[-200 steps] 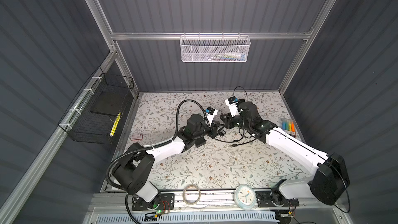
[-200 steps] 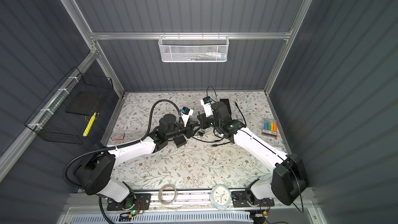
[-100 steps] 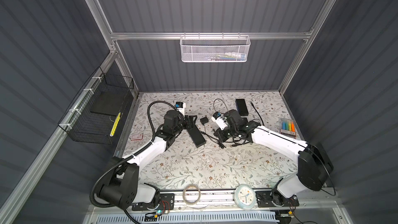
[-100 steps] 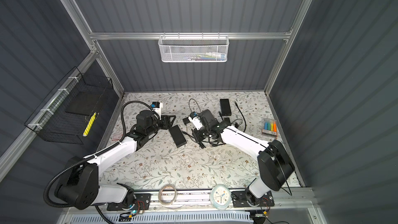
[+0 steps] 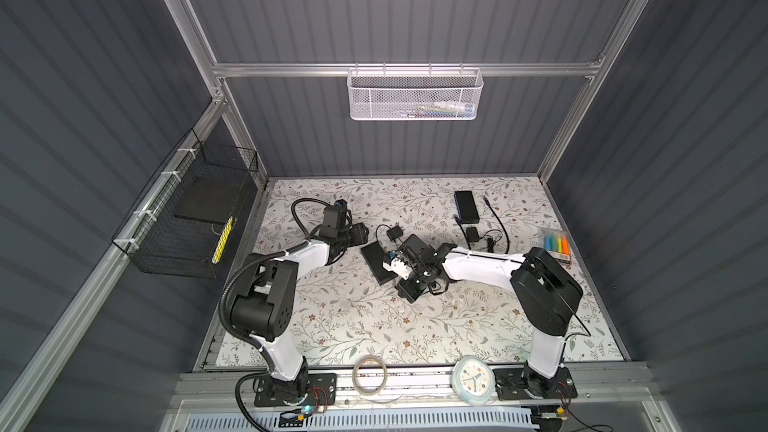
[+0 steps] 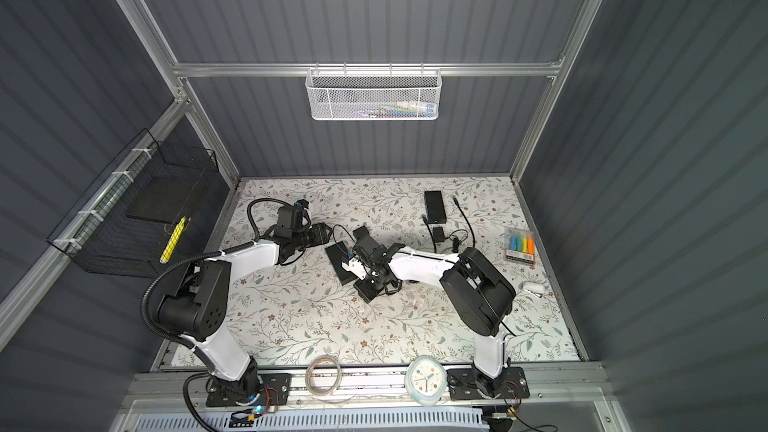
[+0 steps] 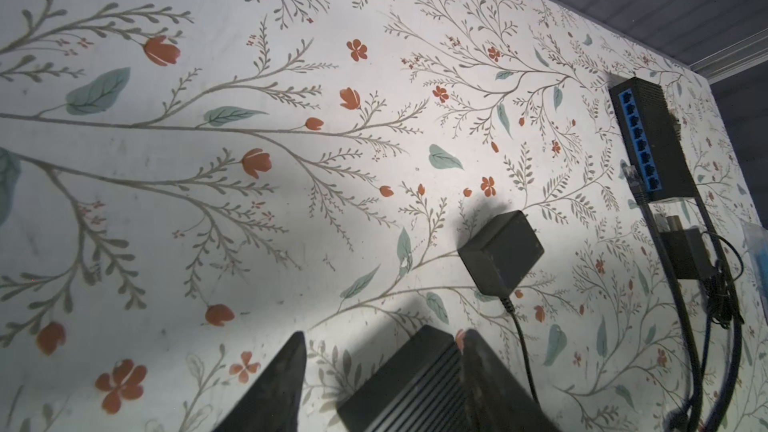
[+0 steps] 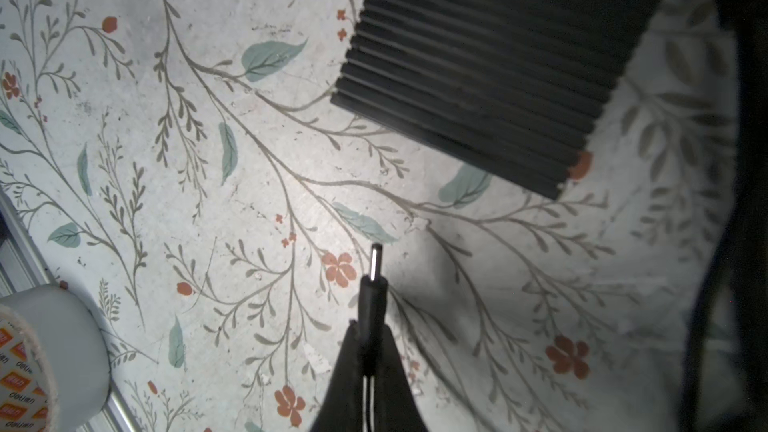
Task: Insert the plug into the switch port
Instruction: 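Carry the barrel plug toward the switch while the left gripper draws back, then align the plug tip with the switch's port edge using the right gripper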
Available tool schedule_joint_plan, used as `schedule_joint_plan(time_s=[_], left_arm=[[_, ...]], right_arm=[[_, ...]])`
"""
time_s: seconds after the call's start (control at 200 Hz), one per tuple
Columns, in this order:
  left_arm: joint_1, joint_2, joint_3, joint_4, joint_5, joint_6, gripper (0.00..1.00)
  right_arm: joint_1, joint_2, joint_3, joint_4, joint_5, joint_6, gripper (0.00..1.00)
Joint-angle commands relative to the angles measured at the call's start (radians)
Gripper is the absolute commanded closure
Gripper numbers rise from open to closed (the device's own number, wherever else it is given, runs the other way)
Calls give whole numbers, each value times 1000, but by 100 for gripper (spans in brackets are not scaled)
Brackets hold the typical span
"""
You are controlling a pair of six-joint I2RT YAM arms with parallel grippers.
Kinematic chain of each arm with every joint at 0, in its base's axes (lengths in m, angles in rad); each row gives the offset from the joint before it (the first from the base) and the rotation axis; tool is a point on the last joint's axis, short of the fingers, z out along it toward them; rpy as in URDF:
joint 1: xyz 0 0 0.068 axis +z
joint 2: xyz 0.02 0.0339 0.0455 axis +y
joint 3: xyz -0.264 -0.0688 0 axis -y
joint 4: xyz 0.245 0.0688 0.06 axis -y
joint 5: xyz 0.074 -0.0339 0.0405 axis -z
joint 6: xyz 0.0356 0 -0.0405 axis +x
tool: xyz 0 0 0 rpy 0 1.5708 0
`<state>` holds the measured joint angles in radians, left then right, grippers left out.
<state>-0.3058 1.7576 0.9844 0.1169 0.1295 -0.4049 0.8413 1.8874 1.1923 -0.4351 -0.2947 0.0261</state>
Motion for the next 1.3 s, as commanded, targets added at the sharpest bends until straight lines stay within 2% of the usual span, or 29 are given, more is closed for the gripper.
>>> schedule_joint_plan(time_s=[0.0,0.41,0.575,1.296], left_arm=[[5,53,39,-5,34,1,40],[7,137,84,14,136,27,41],[7,141,84,10,149,30,42],[7,139,76,-2,170,41,43]], right_arm=[[5,30,34,12,-24,34,100],[4,91,62,40,2,104,100],[4,105,63,91,3,124,100],[-4,136,81,52,42,155,100]])
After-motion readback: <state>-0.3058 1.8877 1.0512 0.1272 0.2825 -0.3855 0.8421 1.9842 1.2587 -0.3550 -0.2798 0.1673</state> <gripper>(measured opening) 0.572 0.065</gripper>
